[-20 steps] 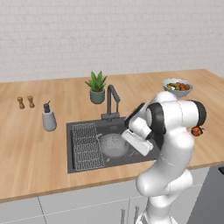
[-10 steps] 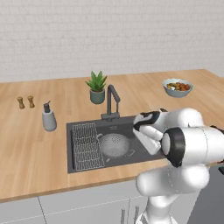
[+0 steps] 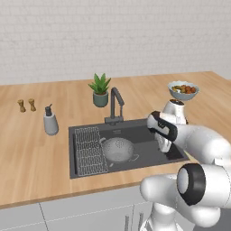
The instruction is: Put the colander in the sink, put the orange in the colander, and turn on the sink faucet and pour water over the colander.
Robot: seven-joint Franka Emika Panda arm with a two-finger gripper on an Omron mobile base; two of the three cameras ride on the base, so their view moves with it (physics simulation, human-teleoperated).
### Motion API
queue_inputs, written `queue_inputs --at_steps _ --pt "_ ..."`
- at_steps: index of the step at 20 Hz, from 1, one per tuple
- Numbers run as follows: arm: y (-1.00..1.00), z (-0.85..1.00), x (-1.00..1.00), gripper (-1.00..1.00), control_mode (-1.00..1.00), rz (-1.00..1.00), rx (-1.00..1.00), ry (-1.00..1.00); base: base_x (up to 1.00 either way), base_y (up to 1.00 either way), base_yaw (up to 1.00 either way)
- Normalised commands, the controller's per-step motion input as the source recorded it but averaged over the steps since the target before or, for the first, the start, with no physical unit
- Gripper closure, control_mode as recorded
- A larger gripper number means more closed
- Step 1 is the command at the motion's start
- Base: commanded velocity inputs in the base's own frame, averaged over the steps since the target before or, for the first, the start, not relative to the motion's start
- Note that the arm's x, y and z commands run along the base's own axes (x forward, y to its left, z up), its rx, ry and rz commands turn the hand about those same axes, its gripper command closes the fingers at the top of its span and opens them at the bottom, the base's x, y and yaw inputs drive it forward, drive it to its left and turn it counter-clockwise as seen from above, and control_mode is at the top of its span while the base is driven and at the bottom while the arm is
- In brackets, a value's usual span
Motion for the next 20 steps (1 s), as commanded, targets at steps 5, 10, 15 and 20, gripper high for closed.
queue_inputs --at_steps 5,10,15,20 --pt "-0.61 0.76 -0.09 -1.00 -1.00 -0.50 0.00 0.30 0.00 0.00 0.00" --pt "-0.85 0.35 -0.32 -1.00 -1.00 -0.59 0.00 0.25 0.00 0.00 0.00" --pt "-0.81 0.14 -0.17 -1.00 -1.00 -0.63 0.00 0.13 0.00 0.00 0.00" --pt "-0.74 -0.01 -0.07 -1.00 -1.00 -0.52 -0.01 0.01 0.00 0.00 0.00"
